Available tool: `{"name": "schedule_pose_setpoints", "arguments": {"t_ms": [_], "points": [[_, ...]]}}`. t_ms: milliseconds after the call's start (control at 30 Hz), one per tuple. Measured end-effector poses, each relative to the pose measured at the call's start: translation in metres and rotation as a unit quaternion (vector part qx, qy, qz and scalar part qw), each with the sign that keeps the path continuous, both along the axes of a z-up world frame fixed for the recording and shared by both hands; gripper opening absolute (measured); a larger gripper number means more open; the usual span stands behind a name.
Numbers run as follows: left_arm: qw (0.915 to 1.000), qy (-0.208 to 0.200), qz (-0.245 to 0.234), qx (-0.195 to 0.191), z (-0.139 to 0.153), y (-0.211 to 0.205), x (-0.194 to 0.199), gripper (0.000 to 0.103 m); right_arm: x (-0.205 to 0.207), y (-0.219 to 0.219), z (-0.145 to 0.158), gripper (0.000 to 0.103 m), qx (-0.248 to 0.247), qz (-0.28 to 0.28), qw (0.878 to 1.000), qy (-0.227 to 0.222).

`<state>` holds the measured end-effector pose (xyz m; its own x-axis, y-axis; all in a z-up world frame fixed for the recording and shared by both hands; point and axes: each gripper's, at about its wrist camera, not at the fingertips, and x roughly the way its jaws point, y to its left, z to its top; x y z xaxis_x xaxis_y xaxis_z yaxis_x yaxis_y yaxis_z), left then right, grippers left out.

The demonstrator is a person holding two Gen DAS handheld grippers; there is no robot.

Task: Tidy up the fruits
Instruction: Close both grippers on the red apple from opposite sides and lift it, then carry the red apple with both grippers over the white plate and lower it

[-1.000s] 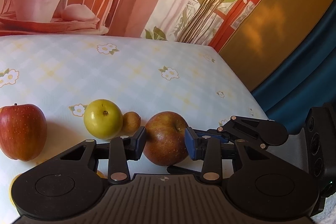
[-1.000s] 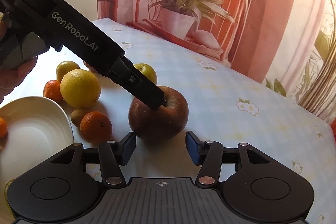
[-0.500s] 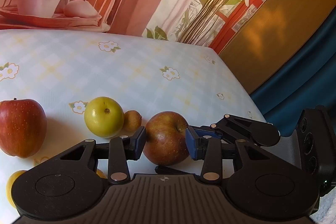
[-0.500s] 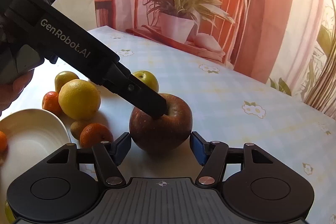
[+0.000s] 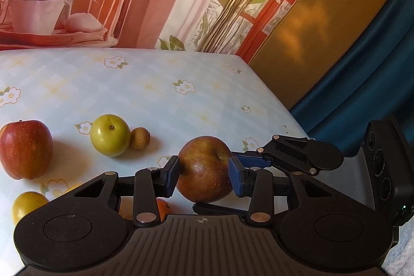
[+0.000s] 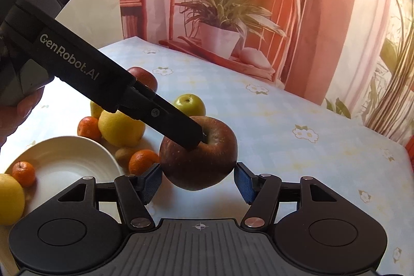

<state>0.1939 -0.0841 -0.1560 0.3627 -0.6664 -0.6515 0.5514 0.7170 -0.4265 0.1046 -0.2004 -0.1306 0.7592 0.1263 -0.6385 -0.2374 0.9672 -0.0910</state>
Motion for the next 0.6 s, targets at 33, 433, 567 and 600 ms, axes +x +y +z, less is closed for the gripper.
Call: {"name": "schedule_pose_setpoints", "arguments": {"t_ms": [33,433,567,600], "points": [[1.0000,0.000,0.000,-0.001,0.003,0.005,-0.005,0.043,-0.004,0.006,0.005,0.057,-0.001,0.004,1.000,0.000],[1.0000,0.005,0.004,0.005,0.024,0.066,-0.080,0.043,-0.066,0.076,0.034,0.057,-0.010,0.047,0.999,0.023],[0.9999,0.009,-0.001,0.010,0.021,0.075,-0.106,0.043,-0.092,0.094,0.026,0.057,-0.010,0.048,0.998,0.041],[0.9999,0.009,-0.005,0.012,0.020,0.076,-0.113,0.043,-0.098,0.097,0.024,0.057,-0.011,0.047,0.998,0.046]]}}
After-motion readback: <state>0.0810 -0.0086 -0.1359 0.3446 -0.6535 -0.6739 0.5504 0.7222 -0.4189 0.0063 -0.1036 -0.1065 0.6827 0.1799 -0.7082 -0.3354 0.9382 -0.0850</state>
